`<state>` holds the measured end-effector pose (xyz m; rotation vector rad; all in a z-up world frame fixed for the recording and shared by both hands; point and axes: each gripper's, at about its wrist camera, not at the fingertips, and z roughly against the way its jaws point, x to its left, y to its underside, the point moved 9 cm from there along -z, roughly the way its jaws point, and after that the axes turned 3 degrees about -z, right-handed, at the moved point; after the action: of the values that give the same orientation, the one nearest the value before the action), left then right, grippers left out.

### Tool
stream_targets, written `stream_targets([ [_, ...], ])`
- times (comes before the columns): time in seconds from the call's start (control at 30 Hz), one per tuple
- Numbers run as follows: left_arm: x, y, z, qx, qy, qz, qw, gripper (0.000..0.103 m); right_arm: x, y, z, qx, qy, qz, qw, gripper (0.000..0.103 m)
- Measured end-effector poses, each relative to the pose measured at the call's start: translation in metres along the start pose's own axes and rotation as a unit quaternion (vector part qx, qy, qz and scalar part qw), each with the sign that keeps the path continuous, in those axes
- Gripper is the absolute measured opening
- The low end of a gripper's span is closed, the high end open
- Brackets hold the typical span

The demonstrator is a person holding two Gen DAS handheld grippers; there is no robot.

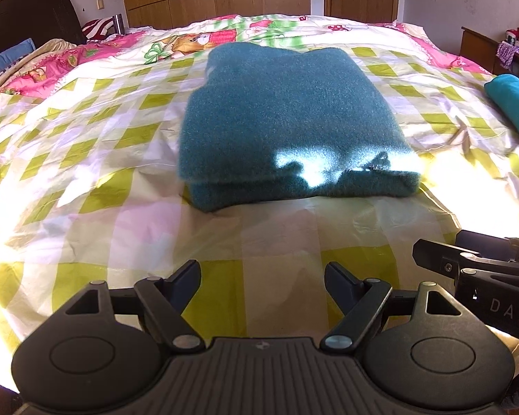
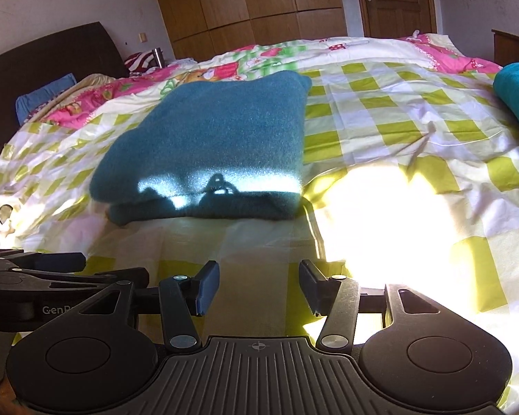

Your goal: Fold small clothes

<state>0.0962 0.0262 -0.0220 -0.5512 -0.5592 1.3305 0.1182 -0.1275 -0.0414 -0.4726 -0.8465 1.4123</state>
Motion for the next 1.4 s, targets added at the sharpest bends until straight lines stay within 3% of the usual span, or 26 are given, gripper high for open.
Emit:
stream_targets([
  [0.7, -0.001, 0.01, 0.002, 0.001, -0.002, -0.001, 1.0, 0.095, -0.001, 0.004, 0.006, -0.006, 0.004, -0.006, 1.0, 0.051],
  [0.87, 0.005, 0.01, 0.002, -0.004, 0.015, 0.019, 0.9997, 0.095, 0.003, 0.002, 0.009, -0.009, 0.012, -0.006, 1.0, 0.051],
  [1.4, 0.034, -0.018, 0.011, -0.07, 0.025, 0.038, 0.9965, 0.102, 0.036, -0.03, 0.003, -0.015, 0.056, 0.023, 0.998, 0.051],
])
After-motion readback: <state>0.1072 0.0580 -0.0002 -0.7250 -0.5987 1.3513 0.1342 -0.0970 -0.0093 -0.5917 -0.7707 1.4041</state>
